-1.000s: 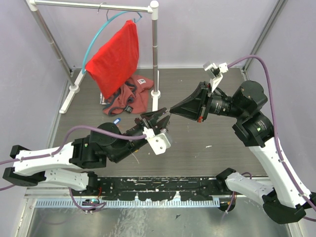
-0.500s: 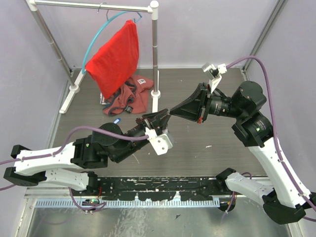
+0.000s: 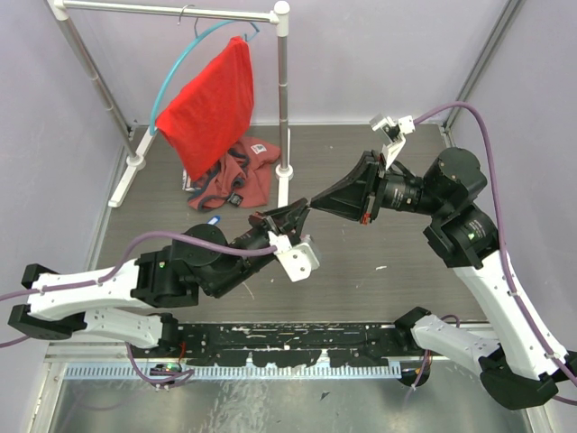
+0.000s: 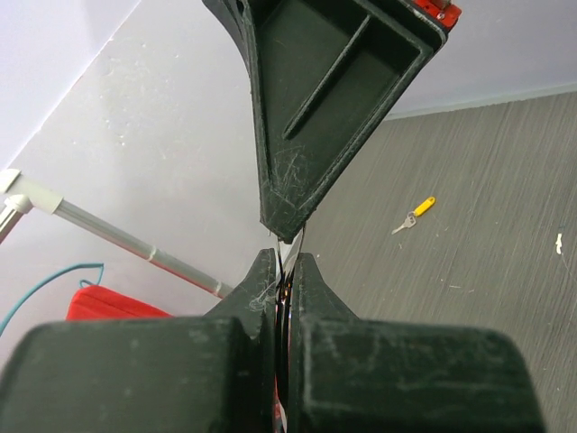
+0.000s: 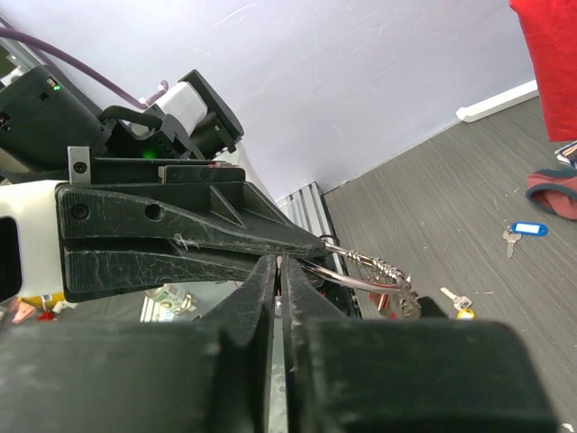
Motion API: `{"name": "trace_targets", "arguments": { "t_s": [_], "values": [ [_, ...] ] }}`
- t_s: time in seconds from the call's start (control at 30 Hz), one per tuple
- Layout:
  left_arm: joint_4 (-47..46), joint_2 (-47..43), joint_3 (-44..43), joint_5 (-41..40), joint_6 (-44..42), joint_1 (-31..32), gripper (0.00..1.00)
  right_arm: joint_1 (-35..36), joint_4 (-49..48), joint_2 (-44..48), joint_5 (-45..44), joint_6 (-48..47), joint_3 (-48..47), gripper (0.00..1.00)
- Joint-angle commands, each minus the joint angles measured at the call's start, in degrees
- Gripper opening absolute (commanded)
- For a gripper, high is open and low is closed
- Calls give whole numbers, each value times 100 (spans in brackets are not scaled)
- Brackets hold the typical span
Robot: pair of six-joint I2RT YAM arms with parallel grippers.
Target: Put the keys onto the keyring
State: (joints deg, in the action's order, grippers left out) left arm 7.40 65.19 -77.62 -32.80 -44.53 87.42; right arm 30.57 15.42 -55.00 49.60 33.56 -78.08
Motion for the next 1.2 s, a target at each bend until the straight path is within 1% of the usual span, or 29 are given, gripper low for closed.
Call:
{"name": "trace_targets", "arguments": {
  "t_s": [0.0, 0.07, 0.1, 0.13, 0.2, 0.33, 0.43, 0.63, 0.77, 0.93, 1.07, 1.17],
  "values": [
    [-37, 89, -220, -112, -9, 61, 0, 25, -322, 74, 9, 2, -114, 18],
    [-37, 54, -198, -114, -19, 65, 0, 23, -233, 95, -103, -94, -148, 37],
    [-44, 35, -192, -108, -21, 59, 0, 20, -167, 107, -194, -168, -177, 41],
    [-45, 28, -190, -112, -27, 58, 0, 22, -93, 135, -289, -245, -211, 44],
    [-54, 13, -182, -126, -28, 65, 0, 20, 43, 174, -468, -388, -258, 46],
    [-73, 4, -159, -161, -37, 63, 0, 23, 343, 252, -818, -644, -368, 46],
    [-72, -2, -155, -153, -44, 60, 0, 24, 598, 270, -1027, -814, -420, 40],
    [-63, -6, -145, -190, -86, 65, 0, 24, 765, 262, -902, -1012, -508, 35],
    [-57, -30, -131, -202, -82, 67, 0, 27, 1120, 284, -1089, -1323, -708, 34],
    [-53, -22, -104, -325, -71, 78, 0, 21, 1739, 259, -1926, -1652, -927, 37],
    [6, -133, 30, -469, 40, 74, 0, 20, 2353, 164, -3267, -1659, -998, 37],
    [148, -269, 141, -510, 230, 78, 0, 19, 2591, 84, -3960, -1475, -866, 36]
  ]
}}
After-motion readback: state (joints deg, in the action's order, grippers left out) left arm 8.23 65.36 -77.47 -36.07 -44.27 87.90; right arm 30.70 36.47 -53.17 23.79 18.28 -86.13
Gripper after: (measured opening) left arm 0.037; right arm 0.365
